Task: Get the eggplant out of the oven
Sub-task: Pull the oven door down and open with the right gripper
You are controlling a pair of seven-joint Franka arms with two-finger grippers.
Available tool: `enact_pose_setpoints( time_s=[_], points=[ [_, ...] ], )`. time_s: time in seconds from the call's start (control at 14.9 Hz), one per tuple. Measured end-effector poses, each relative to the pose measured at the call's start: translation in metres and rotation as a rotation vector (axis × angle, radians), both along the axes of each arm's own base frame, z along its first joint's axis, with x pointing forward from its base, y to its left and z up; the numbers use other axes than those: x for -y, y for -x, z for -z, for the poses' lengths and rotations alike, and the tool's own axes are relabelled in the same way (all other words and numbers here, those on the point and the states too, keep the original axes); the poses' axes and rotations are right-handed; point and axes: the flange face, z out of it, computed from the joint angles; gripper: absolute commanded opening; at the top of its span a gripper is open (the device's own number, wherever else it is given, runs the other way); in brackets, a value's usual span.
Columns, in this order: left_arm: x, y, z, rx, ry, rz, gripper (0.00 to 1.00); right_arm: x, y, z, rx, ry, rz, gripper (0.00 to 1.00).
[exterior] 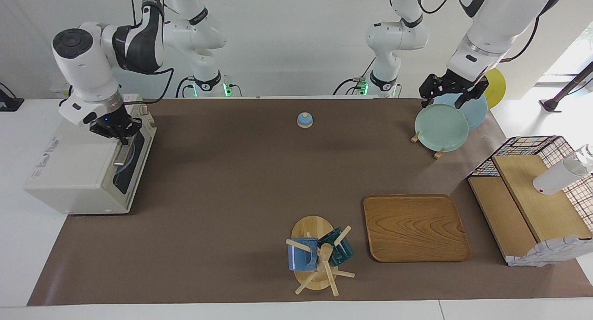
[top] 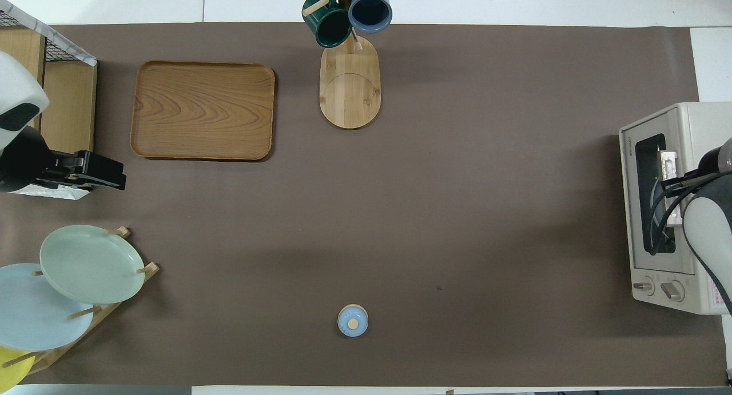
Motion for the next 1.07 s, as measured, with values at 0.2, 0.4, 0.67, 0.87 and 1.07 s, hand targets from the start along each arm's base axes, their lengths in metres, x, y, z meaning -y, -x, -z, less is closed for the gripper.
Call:
enact_pose_setpoints(
  time_s=[0.2, 0.4, 0.67, 0.87, 1.07],
  points=[
    [0.0, 0.0, 0.0, 0.0, 0.0, 0.0, 1.0, -0.003, 0.0, 0.007, -0.005, -0.001, -0.01, 0.0],
    [0.0, 0.0, 0.0, 0.0, 0.0, 0.0, 1.0, -0.013, -0.004, 0.011, 0.01, 0.0, -0.014, 0.0],
    [0.0, 0.0, 0.0, 0.0, 0.0, 0.0, 1.0, -0.035, -0.005, 0.02, 0.03, -0.019, 0.007, 0.0],
    [0.0, 0.0, 0.0, 0.0, 0.0, 0.0, 1.0, -0.074, -0.008, 0.051, 0.047, -0.067, 0.04, 0.0],
    [0.0, 0.0, 0.0, 0.0, 0.0, 0.0, 1.0, -0.099, -0.01, 0.091, 0.056, -0.093, 0.052, 0.0]
  ],
)
